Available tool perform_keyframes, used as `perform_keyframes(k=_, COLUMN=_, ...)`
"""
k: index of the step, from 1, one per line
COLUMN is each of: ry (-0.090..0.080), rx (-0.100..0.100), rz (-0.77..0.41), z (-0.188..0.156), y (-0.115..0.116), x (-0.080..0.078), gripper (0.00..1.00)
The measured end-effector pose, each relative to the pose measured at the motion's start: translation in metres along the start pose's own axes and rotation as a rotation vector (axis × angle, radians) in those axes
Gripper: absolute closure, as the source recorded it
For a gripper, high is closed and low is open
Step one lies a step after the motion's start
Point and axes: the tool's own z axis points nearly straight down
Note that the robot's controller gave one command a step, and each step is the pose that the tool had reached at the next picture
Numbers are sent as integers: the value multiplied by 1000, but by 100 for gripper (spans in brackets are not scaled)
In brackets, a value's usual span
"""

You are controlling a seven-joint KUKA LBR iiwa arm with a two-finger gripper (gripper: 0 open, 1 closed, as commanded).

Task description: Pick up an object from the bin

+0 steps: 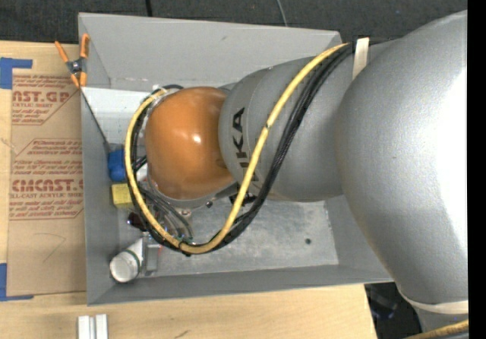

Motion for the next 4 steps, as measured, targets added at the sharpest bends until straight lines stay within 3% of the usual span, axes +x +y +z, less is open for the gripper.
perform_keyframes(k=1, ry=-7, rx=-2, rz=3, z=-5, y=-1, x=-2, gripper=0)
perform_keyframes(k=2, ry=-9, rx=-2, rz=-79, z=39, y=-7, x=-4, gripper=0)
perform_keyframes(k=3, ry=-6, rx=-3, rz=-305, z=94, y=-23, x=-7, gripper=100)
perform_keyframes(k=4, ry=-6, rx=-3, rz=-305, z=94, y=-23, x=-7, gripper=100)
